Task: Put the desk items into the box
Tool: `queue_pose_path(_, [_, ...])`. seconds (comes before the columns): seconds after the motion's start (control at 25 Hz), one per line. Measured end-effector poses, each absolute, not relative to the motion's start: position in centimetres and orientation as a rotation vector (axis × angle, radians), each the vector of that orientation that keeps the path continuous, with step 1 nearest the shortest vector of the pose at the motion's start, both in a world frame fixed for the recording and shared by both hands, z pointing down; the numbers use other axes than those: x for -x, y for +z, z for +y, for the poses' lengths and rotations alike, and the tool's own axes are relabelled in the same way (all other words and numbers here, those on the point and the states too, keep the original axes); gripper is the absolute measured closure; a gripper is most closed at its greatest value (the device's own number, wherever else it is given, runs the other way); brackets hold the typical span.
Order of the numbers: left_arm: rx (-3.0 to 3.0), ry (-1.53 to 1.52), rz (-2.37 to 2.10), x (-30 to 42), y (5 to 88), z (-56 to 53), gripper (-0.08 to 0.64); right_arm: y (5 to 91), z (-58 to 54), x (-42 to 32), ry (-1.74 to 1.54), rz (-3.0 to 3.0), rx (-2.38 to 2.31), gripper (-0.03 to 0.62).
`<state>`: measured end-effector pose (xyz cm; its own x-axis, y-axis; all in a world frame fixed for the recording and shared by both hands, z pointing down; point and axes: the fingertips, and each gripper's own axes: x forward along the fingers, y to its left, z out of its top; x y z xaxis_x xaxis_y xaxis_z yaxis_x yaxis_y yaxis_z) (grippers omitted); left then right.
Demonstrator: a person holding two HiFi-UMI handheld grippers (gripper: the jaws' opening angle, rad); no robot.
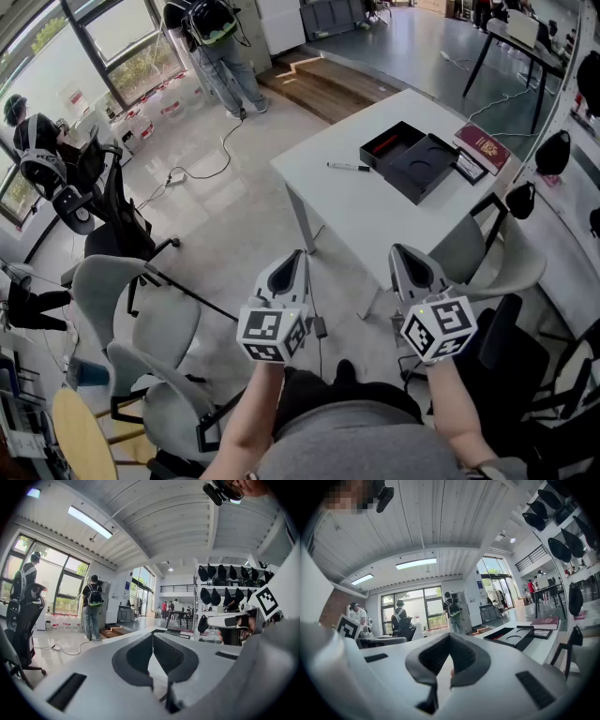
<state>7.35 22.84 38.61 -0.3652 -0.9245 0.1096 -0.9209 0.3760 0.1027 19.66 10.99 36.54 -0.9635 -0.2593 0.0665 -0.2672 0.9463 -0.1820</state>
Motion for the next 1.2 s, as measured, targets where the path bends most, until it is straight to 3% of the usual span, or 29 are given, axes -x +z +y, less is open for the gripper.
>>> queue_pose_path(1.0, [-1.702, -0.013, -2.474, -5.4, 39.4, 21.6, 0.549, 37.6, 9.6, -17.8, 0.436, -3.046, -0.398, 0.588])
queue_pose_path(1.2, [-1.701, -0.028, -2.455, -2.9, 40.3, 21.0, 0.513, 37.8, 9.5, -15.3, 0.428, -3.033, -0.396, 0.588])
